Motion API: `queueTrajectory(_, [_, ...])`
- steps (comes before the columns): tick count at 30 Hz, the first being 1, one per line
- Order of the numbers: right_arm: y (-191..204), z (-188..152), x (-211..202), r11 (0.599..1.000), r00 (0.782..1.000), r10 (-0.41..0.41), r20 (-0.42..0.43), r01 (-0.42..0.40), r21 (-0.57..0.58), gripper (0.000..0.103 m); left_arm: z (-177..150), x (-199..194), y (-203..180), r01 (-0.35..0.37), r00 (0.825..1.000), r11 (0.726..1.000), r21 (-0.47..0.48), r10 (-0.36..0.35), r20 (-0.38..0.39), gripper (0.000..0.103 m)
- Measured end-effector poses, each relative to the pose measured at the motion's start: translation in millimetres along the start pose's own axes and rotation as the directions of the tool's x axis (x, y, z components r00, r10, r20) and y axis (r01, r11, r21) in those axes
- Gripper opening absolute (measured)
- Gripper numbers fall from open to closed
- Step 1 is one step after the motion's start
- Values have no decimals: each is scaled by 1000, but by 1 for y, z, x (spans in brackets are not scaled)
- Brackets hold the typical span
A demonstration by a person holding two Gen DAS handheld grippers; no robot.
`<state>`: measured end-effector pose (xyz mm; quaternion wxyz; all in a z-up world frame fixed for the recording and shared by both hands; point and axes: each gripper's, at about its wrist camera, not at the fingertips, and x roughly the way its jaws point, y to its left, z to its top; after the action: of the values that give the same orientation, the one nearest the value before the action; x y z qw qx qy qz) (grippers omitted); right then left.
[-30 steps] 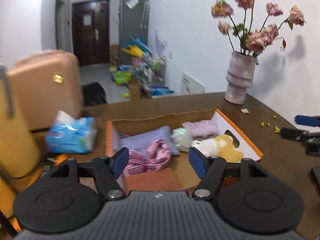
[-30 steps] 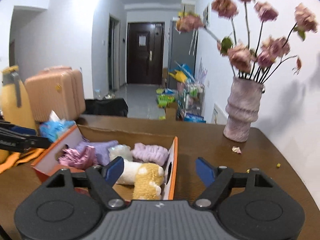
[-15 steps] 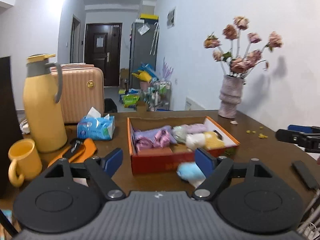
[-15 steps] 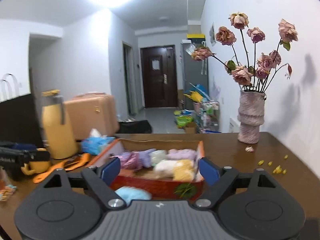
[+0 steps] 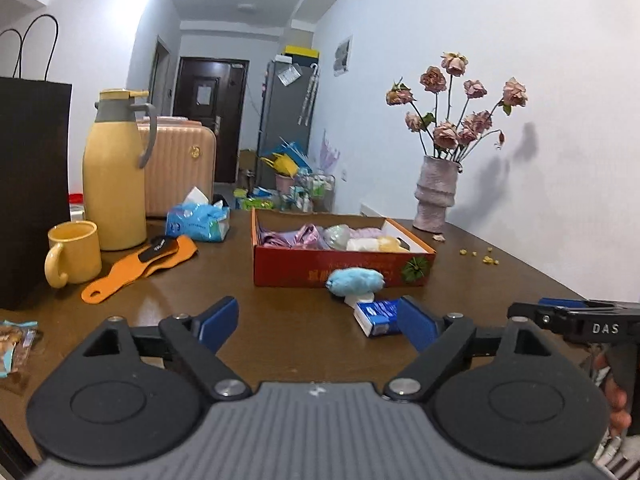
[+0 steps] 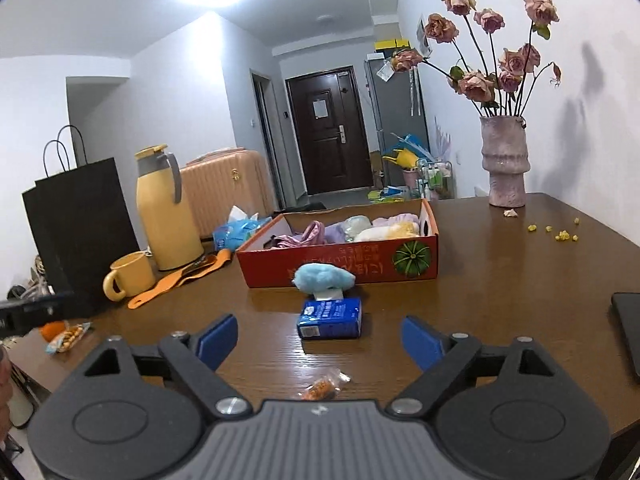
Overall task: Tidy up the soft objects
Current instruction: 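Withdraw both grippers from the box back over the table, then reach both grippers to the light blue plush and close on it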
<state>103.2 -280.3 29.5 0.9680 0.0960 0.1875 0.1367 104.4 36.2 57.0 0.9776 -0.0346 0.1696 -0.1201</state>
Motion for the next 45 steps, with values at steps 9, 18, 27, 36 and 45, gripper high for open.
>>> queueTrajectory(9, [-28,7,49,997,999,29,-34,-26,76,88,2,86,-2,36,992,999,-41,-40,-118,87])
queueTrajectory(18, [-75,44,169,961,985,125,-117,-91,260,80,30,235,21,139,932,930,-339,-239,-272,82])
queueTrajectory(27, [-94,46,290,892,941,254,-225,-139,430,53,13,327,39,150,870,833,-533,-367,-330,52])
queueTrajectory(36, [-76,54,277,915,953,260,-159,-190,357,5,33,291,27,279,874,843,-460,-421,-242,32])
queueTrajectory(45, [-16,44,178,947,955,283,-89,-263,183,5,9,184,21,276,899,886,-373,-375,-226,17])
